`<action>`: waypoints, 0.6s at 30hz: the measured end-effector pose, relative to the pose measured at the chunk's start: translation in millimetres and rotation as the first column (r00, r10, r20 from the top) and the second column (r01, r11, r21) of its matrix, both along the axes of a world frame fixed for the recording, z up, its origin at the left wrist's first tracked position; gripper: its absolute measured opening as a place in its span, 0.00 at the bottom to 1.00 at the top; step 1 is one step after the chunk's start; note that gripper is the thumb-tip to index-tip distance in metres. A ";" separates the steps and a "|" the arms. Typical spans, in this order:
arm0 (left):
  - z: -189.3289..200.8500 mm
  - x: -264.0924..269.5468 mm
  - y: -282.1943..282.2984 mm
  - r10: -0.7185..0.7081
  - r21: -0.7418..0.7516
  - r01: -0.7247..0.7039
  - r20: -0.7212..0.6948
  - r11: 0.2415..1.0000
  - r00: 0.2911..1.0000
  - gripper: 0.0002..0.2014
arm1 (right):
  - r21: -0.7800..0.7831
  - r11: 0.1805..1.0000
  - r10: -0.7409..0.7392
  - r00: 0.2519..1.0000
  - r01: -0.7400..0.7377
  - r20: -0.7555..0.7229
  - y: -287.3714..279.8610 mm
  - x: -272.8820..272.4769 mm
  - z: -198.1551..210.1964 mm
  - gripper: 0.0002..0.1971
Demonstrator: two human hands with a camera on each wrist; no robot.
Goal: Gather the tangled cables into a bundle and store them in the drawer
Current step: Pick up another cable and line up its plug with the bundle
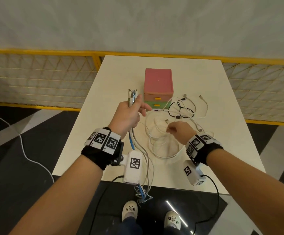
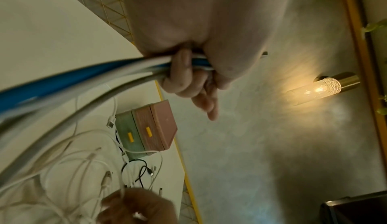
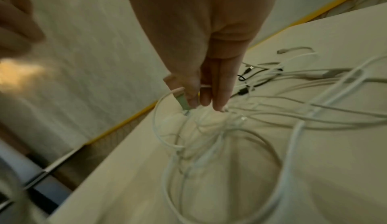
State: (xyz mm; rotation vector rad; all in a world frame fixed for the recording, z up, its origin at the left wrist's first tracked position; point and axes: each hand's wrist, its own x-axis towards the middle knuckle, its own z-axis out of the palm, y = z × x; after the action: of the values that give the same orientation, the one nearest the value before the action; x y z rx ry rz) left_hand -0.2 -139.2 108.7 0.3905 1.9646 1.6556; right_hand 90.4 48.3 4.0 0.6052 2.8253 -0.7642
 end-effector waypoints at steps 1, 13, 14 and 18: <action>-0.3 -0.1 2.9 -0.011 -0.029 0.011 -0.028 1.000 1.000 0.24 | -0.020 1.000 -0.012 0.996 0.011 -0.087 -0.5 -1.1 7.1 0.11; 11.7 16.6 33.0 -0.343 -0.154 0.311 -0.265 0.938 0.901 0.24 | -0.024 0.999 -0.050 0.789 0.044 -0.613 13.0 -1.9 92.6 0.08; 12.0 16.1 28.8 -0.345 -0.113 0.327 -0.275 0.938 0.897 0.24 | -0.031 0.996 -0.085 0.815 0.082 -0.574 21.6 -2.3 89.5 0.07; 15.0 8.3 11.2 -0.334 -0.112 0.315 -0.265 0.942 0.905 0.22 | -0.024 0.992 -0.115 0.845 0.120 -0.523 47.6 2.4 84.9 0.09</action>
State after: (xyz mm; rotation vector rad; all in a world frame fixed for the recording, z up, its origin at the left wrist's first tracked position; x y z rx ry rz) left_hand 8.1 -128.0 123.7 0.9196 2.0111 1.3761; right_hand 92.8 96.0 88.9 0.6605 3.3081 -1.0846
